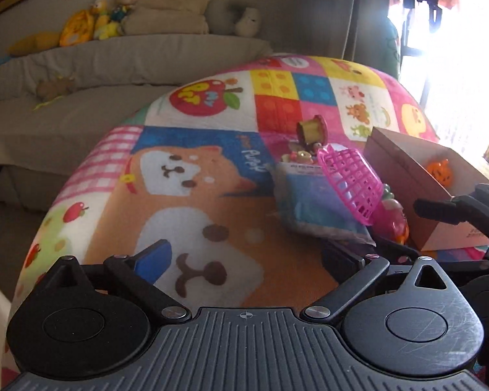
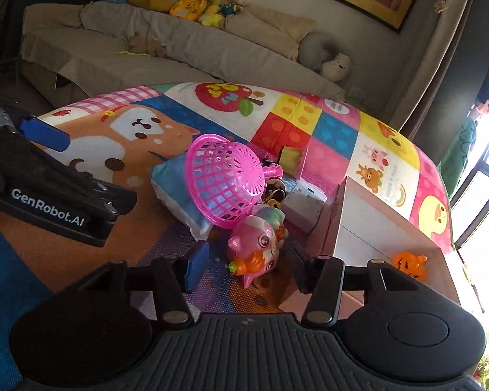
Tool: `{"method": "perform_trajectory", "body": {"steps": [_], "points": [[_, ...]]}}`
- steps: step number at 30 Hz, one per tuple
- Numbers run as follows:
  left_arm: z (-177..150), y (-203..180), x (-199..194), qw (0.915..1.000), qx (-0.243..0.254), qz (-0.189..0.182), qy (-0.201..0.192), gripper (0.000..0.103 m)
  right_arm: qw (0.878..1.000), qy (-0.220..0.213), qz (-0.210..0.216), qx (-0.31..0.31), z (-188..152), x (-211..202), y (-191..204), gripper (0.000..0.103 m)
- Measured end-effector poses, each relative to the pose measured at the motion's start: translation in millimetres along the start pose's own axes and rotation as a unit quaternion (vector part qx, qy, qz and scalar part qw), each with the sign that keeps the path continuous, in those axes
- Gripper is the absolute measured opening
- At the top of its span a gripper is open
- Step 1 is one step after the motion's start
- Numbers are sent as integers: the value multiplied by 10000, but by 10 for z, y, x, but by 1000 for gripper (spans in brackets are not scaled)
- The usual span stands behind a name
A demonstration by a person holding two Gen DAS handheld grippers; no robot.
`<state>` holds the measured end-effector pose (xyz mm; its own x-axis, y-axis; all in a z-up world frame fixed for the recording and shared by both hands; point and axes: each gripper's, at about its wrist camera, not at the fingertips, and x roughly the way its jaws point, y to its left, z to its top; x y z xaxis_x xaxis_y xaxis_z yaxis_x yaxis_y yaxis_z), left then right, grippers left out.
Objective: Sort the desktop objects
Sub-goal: 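Grasp the pink pig toy with the right tool and lift it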
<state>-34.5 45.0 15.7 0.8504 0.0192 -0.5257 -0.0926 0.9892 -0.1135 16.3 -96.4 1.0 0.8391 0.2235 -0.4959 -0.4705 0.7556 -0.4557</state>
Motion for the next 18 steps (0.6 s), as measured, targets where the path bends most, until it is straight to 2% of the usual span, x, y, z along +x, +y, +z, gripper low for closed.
{"method": "perform_trajectory", "body": {"steps": [1,3,4,8,10,12,15,18], "points": [[-5,13,-9,10000,-55,3,-36,102,9999,57,-84,-61,3,65,33,51],[0,23,3,9999,-122,-67,7,102,9996,155,-206,-109,-1,129,57,37],[2,25,4,9999,-133,-65,10,102,9996,155,-193,-105,-4,107,45,36],[-4,17,8,9999,-141,-74,28,102,9979,119,469,437,-15,-207,-182,35],[-6,9,9,9999,-123,-58,35,102,9924,128,892,835,-74,-411,-357,35],[-9,-7,6,10000,-88,-36,28,102,9869,157,1112,1162,-173,-574,-518,35],[-15,-39,6,10000,-5,-2,35,102,9796,227,1138,1638,-408,-785,-770,35],[-11,-87,14,9999,120,47,66,102,9750,335,874,2014,-636,-866,-961,35]]}}
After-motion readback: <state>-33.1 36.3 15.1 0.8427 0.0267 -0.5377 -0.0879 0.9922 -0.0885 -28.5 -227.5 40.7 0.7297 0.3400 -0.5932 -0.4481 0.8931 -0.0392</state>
